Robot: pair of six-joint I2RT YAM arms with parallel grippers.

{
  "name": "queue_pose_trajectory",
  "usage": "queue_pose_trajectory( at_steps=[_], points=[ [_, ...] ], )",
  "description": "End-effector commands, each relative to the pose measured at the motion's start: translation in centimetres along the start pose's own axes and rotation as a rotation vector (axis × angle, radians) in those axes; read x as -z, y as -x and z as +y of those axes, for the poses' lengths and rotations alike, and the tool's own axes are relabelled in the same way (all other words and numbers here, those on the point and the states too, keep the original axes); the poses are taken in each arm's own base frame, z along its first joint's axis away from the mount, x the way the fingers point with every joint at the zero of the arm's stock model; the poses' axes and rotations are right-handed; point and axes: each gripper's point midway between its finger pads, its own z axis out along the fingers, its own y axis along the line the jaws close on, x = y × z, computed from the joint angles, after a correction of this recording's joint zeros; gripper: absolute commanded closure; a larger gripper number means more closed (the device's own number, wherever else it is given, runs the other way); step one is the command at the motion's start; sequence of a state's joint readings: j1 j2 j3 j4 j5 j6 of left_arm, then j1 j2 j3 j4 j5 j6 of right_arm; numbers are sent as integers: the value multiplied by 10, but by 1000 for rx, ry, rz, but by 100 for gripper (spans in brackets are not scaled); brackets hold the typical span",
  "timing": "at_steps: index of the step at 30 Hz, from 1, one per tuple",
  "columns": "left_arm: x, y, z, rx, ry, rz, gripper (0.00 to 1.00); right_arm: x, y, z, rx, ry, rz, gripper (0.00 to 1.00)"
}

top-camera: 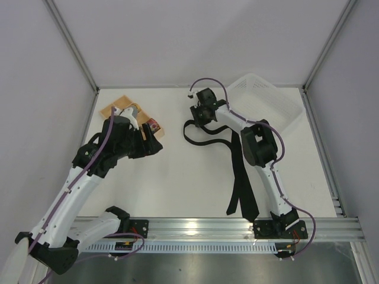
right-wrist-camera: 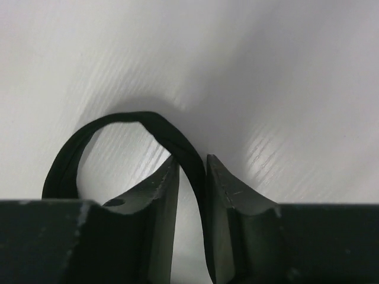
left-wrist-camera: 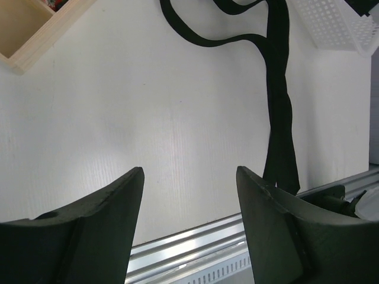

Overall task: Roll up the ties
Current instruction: Flatten the tie

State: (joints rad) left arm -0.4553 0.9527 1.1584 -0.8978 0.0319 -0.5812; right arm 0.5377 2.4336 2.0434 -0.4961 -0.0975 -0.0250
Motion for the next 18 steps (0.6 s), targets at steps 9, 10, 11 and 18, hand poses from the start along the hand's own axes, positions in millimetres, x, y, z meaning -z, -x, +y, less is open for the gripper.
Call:
queue_pose_trajectory(
  at_steps=[9,10,11,18],
  points=[
    [33,24,-58,-209,-423,-77,16,155,57,130,-12,871,-135,95],
    [36,26,-57,-235,-421,-95,14,165,48,141,-25,916,-109,95],
    [41,28,-58,-248,-424,-111,11,196,56,153,23,959,-152,95],
    [67,14,-79,-373,-596,-134,7,298,14,213,152,1215,-85,100]
  ],
)
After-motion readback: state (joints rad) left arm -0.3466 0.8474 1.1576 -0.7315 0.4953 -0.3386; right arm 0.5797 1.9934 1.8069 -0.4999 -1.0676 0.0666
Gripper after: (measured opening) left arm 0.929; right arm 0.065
